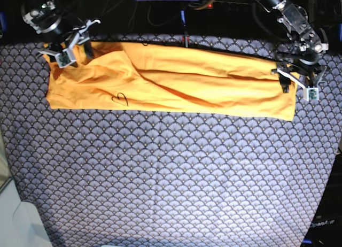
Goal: Fold the T-shirt properly
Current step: 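Move the right gripper back to the corner of the strip's end, then lower the left gripper and grasp the strip's other end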
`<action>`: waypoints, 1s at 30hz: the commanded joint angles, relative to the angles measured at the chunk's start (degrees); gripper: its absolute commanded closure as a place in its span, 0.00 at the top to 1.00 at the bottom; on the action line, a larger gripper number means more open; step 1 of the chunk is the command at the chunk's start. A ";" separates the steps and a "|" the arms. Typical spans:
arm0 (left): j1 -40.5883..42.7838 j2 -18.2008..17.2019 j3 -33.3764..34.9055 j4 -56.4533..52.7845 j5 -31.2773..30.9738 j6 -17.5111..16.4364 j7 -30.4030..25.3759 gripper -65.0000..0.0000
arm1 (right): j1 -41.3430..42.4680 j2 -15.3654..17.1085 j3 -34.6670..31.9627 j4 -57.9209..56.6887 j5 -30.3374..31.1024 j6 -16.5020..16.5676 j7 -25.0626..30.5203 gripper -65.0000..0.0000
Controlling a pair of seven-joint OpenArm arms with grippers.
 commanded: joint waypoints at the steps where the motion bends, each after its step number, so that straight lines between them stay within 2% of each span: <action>1: -0.56 -0.43 0.08 0.88 -0.79 0.16 -1.33 0.65 | 0.42 0.91 0.73 0.83 0.84 0.17 1.24 0.48; 5: -0.65 -0.52 0.08 0.88 -0.79 0.16 -1.33 0.65 | 0.77 0.74 3.37 0.74 0.84 0.17 1.24 0.48; 13: -1.44 -0.69 -0.18 1.06 -0.79 0.16 -1.25 0.65 | 2.18 0.91 3.89 0.74 0.75 0.17 1.06 0.48; 22: -1.70 -0.69 -0.10 0.88 -0.79 0.16 -1.25 0.65 | 6.05 1.62 11.37 0.47 0.84 0.17 0.80 0.48; 30: -1.70 -0.78 -0.10 0.88 -0.79 0.16 -1.25 0.65 | 6.66 0.65 10.66 -5.06 0.84 0.17 1.24 0.48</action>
